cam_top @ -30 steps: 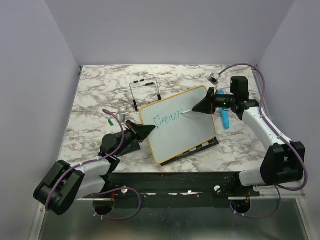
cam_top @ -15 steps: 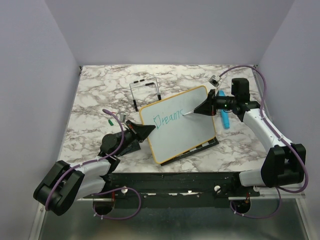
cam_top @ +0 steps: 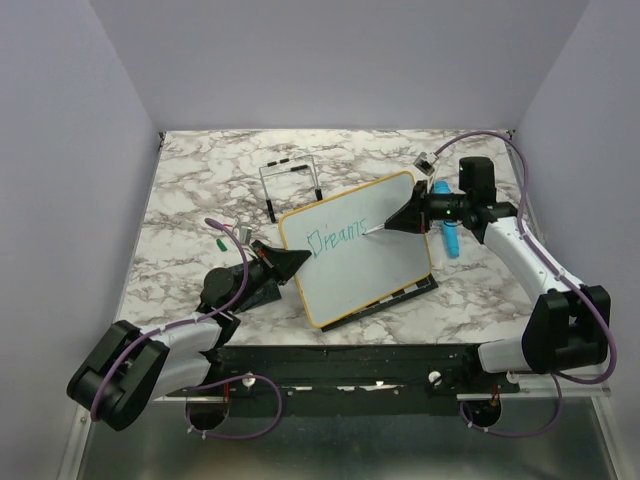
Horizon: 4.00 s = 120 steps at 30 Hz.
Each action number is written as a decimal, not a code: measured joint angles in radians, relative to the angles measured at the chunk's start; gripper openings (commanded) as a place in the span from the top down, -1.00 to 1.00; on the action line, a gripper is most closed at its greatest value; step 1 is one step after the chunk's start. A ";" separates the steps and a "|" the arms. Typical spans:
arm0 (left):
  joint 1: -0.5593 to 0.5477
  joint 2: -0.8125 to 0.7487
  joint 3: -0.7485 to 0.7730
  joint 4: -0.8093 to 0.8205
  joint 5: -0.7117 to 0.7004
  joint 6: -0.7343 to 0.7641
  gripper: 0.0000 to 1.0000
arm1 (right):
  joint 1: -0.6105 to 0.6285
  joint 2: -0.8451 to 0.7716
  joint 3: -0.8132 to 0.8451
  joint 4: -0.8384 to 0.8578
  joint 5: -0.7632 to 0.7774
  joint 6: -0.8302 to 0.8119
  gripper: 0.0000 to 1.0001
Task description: Write a sentence on the whiteboard
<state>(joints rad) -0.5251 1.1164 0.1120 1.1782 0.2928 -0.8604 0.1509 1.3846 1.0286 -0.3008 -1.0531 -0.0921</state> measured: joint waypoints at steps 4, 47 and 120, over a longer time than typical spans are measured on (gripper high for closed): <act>0.000 0.002 0.000 0.003 0.000 0.000 1.00 | 0.005 0.002 0.000 0.000 -0.008 0.016 0.99; -0.001 -0.028 0.000 -0.029 0.000 0.012 1.00 | -0.217 -0.138 0.011 0.016 -0.124 -0.039 0.99; -0.001 -0.026 0.004 -0.038 0.000 0.010 1.00 | -0.088 -0.009 0.024 0.015 -0.010 -0.076 0.99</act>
<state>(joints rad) -0.5259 1.0901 0.1158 1.1404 0.2932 -0.8501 0.0631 1.3754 1.0523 -0.2859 -1.0626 -0.1680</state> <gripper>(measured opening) 0.074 0.200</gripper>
